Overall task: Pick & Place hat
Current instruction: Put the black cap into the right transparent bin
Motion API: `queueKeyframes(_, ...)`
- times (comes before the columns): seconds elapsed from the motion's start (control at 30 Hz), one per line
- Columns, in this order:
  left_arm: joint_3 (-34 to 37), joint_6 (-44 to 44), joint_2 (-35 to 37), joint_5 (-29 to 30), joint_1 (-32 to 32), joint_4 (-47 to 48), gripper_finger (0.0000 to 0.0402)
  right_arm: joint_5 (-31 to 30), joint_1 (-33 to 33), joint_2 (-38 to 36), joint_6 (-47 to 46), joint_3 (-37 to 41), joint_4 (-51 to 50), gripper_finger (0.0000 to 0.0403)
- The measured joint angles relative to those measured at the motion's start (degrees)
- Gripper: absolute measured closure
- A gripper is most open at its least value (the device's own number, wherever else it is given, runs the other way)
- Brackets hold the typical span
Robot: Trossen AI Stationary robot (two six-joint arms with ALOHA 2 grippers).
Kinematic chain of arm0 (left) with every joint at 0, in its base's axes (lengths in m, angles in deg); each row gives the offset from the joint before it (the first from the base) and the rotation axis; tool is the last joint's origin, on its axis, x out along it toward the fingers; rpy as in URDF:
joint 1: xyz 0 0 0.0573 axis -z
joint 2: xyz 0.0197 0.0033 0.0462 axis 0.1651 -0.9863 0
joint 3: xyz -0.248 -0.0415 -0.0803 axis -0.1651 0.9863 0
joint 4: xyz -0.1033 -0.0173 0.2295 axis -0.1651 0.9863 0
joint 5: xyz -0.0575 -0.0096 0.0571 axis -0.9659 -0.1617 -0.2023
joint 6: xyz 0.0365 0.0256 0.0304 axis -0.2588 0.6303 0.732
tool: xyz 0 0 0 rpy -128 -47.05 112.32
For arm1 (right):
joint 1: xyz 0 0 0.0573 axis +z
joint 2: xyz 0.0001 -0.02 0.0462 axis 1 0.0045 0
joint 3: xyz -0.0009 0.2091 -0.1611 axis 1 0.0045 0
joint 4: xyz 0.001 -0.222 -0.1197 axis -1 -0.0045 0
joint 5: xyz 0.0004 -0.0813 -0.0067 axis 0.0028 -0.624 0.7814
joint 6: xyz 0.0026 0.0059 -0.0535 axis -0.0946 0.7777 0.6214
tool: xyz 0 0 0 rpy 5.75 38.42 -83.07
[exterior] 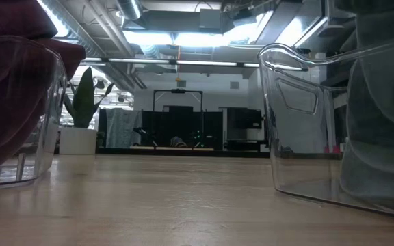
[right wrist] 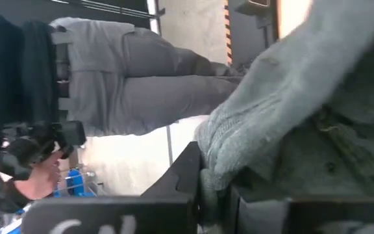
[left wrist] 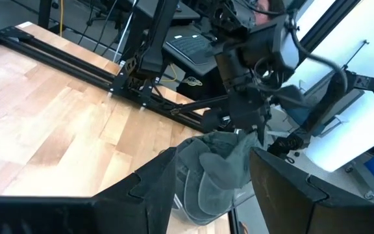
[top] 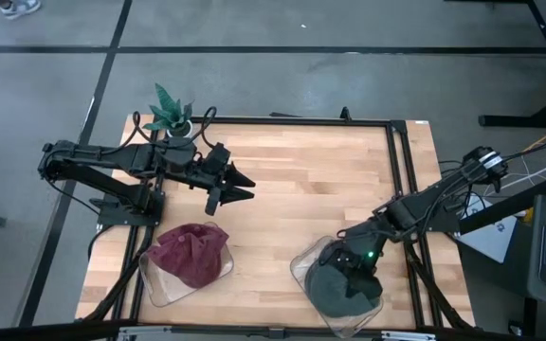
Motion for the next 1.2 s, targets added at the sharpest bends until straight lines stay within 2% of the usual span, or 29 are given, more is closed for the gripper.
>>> queueKeyframes(0.17,0.0,0.0,0.0,0.0,0.0,0.0,0.0217,-0.7,-0.3,2.1,3.2,0.0,-2.8,0.0384)
queueKeyframes(0.5,0.0,0.0,0.0,0.0,0.0,0.0,0.0217,-4.9,-4.0,3.2,14.2,0.0,-16.8,0.0383)
queueKeyframes(0.63,0.0,0.0,0.0,0.0,0.0,0.0,0.0217,-4.5,-5.3,3.1,18.1,0.0,-17.0,0.0381)
queueKeyframes(0.73,0.0,0.0,0.0,0.0,0.0,0.0,0.0217,-4.4,-5.4,3.2,20.0,0.1,-18.0,0.0362)
queueKeyframes(0.97,0.0,0.5,0.0,0.0,0.0,1.1,0.0217,-3.8,-4.9,3.3,16.2,4.6,-17.8,0.0350)
queueKeyframes(1.2,0.0,0.5,0.0,0.0,0.0,3.0,0.0217,-3.8,-5.6,2.4,12.6,4.9,-14.8,0.0334)
